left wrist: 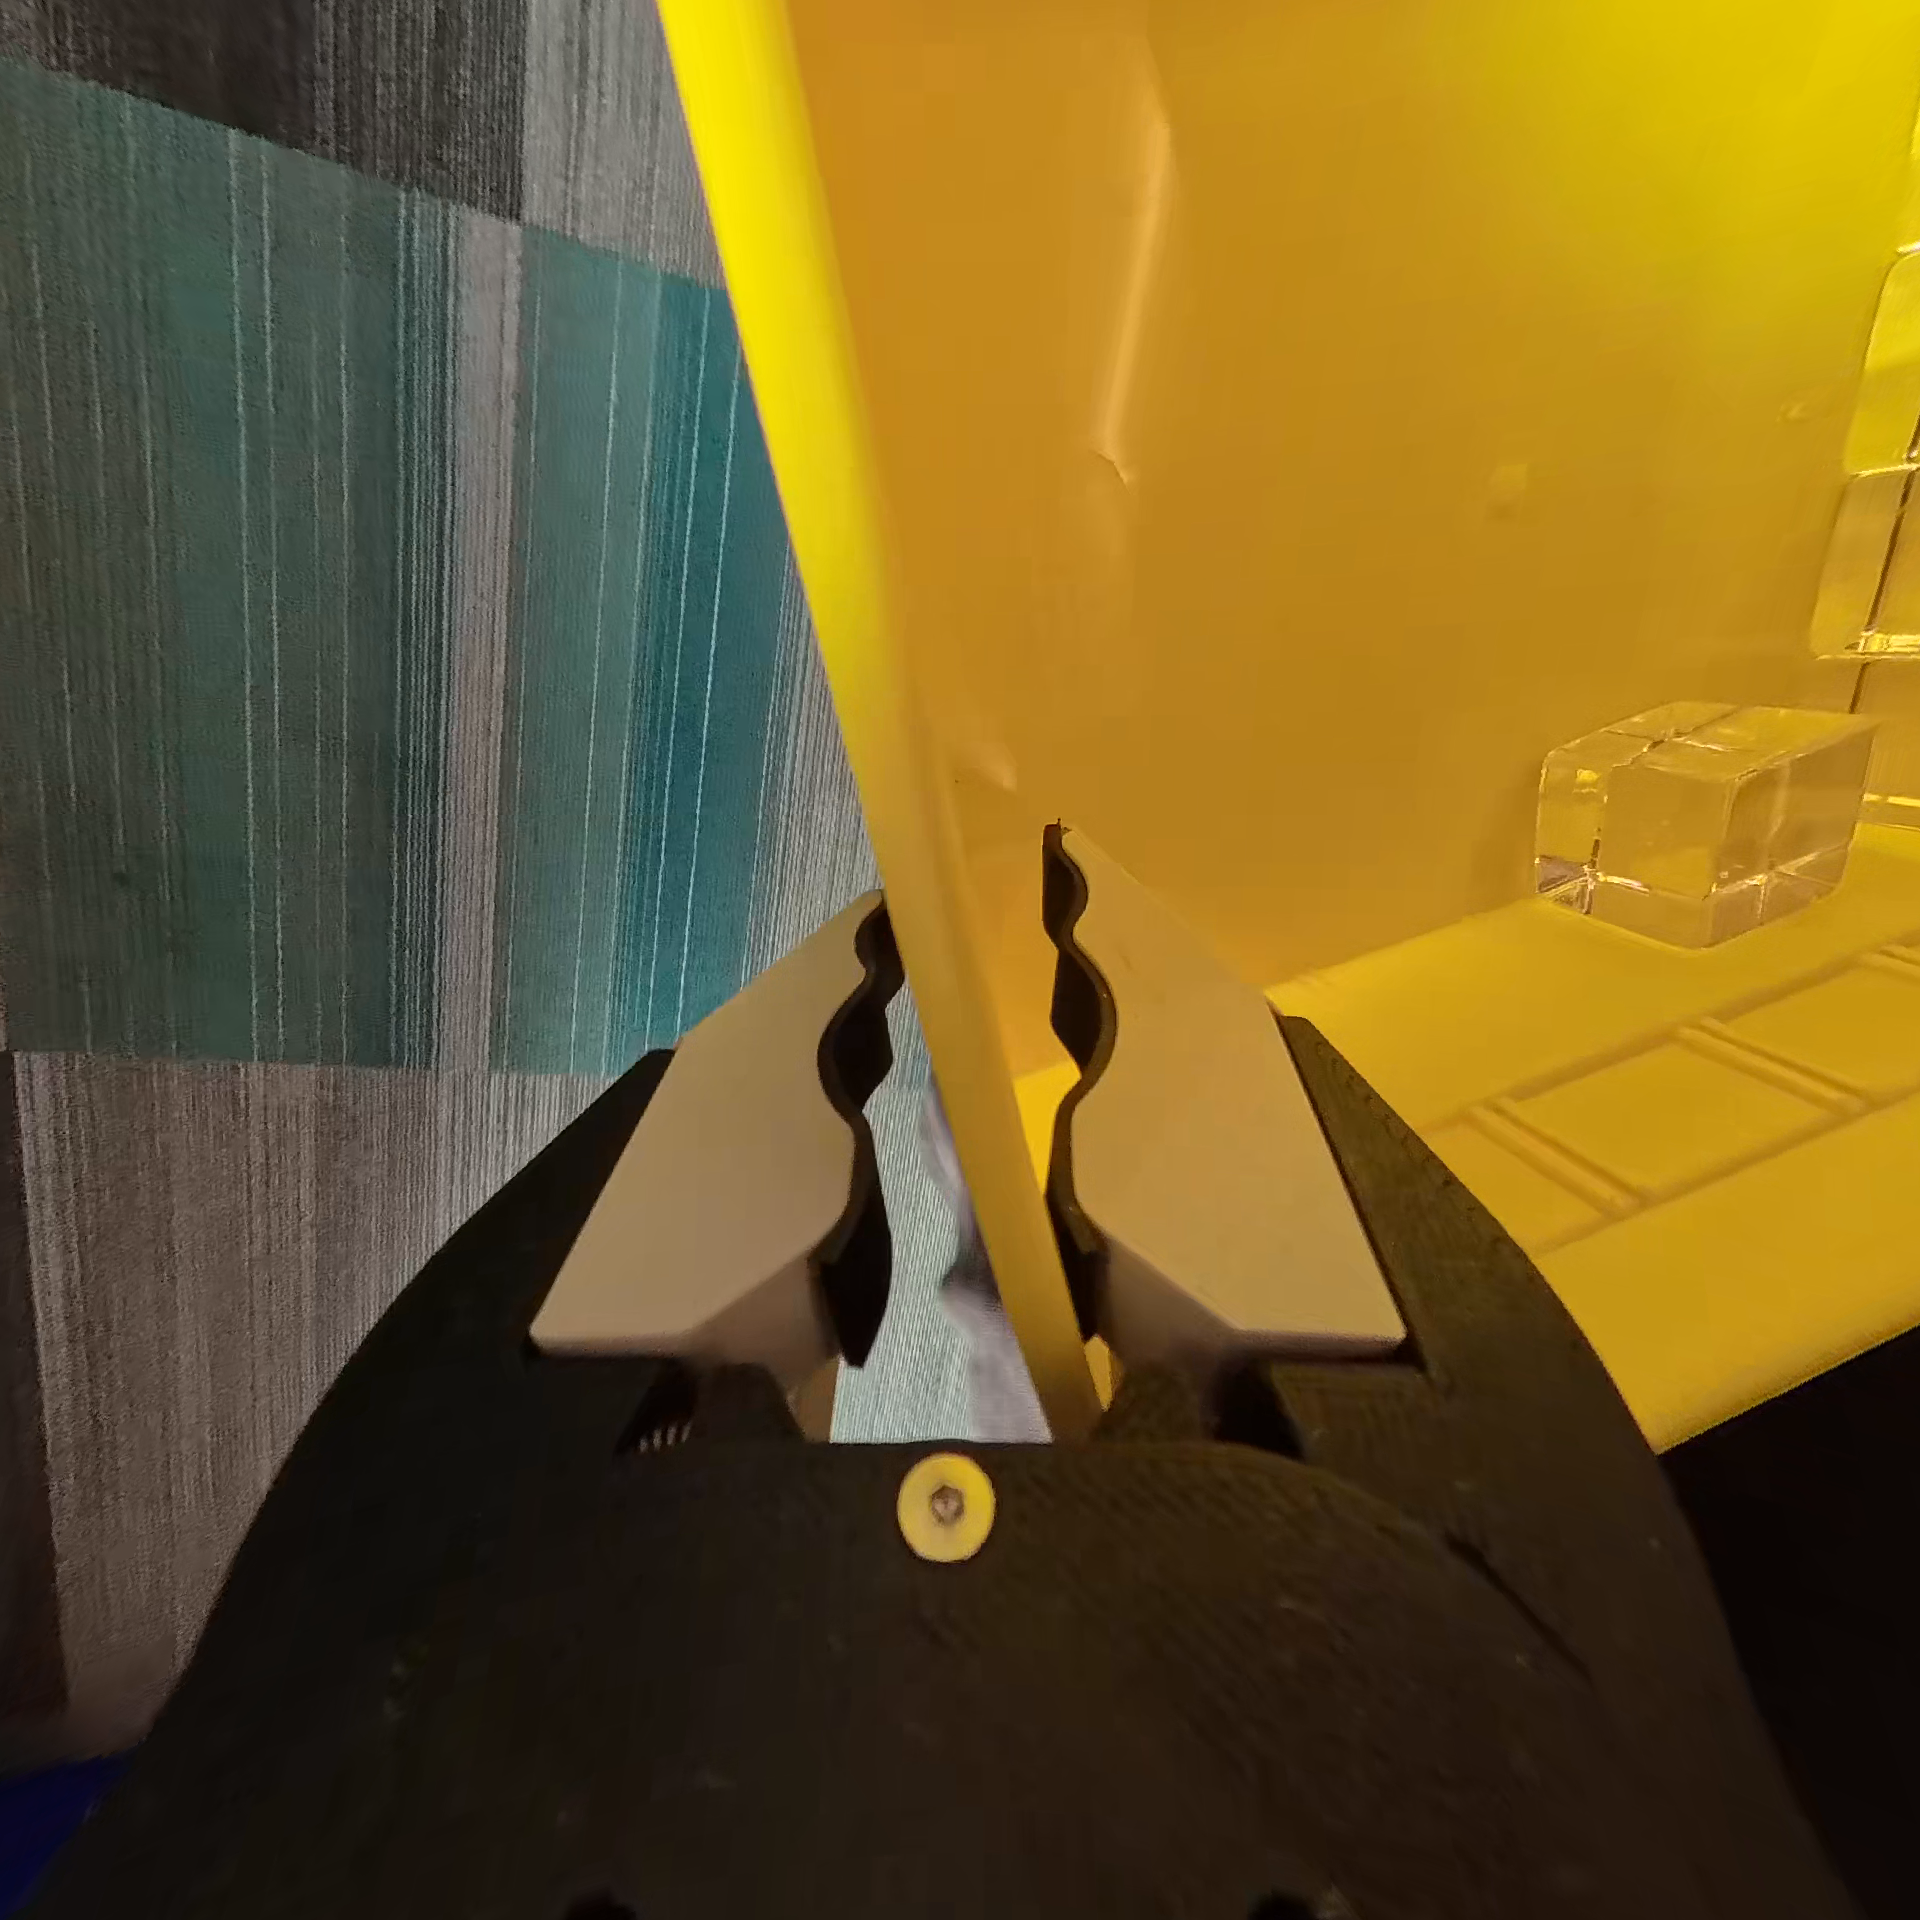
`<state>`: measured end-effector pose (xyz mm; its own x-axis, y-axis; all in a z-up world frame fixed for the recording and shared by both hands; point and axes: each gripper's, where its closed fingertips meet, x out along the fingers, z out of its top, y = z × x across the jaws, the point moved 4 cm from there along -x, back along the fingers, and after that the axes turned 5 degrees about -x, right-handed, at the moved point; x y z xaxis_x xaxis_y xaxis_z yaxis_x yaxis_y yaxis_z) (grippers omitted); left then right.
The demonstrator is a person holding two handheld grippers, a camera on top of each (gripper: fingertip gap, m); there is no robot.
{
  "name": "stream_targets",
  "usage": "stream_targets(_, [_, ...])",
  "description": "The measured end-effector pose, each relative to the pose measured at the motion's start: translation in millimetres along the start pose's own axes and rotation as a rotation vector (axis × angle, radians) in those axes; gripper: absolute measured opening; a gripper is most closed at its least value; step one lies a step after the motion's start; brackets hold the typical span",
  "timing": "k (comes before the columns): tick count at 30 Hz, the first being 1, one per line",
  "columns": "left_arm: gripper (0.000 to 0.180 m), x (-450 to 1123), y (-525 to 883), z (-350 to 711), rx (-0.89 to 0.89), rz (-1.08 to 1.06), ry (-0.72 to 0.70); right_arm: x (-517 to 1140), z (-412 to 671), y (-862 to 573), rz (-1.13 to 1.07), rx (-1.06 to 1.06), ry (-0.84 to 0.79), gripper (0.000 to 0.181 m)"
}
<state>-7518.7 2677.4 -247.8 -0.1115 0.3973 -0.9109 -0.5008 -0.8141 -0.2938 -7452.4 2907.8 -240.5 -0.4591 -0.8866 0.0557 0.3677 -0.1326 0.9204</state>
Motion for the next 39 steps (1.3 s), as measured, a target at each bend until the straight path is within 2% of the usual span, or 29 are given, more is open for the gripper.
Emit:
stream_targets(2, [0.027, 11, 13, 71, -0.057, -0.043, -0.027, 15, 87, -15, -0.005, -0.017, 0.007, 0.085])
stream_targets(9, [0.027, 71, 81, 304, -0.239, -0.244, -0.113, 87, 362, -70, -0.011, -0.074, 0.055, 0.097])
stream_targets(14, [0.028, 120, 169, 490, -0.144, -0.199, -0.191, 153, 524, -172, -0.082, -0.055, -0.006, 0.086])
stream_targets(18, [0.028, 145, 249, 646, -0.121, -0.256, -0.137, 212, 653, -235, -0.133, 0.023, -0.161, 0.072])
stream_targets(21, [0.028, 144, 301, 754, -0.078, -0.229, -0.102, 260, 748, -269, -0.2, 0.007, -0.16, 0.074])
stream_targets(27, [0.029, 163, 412, 951, -0.106, -0.187, -0.133, 353, 941, -360, -0.086, -0.001, -0.193, 0.068])
stream_targets(34, [0.03, 226, 526, 1173, -0.215, -0.084, -0.125, 458, 1172, -513, -0.164, -0.014, -0.018, 0.062])
stream_targets(39, [0.029, 217, 584, 1345, -0.223, -0.023, -0.2, 530, 1351, -558, -0.273, -0.003, 0.053, 0.055])
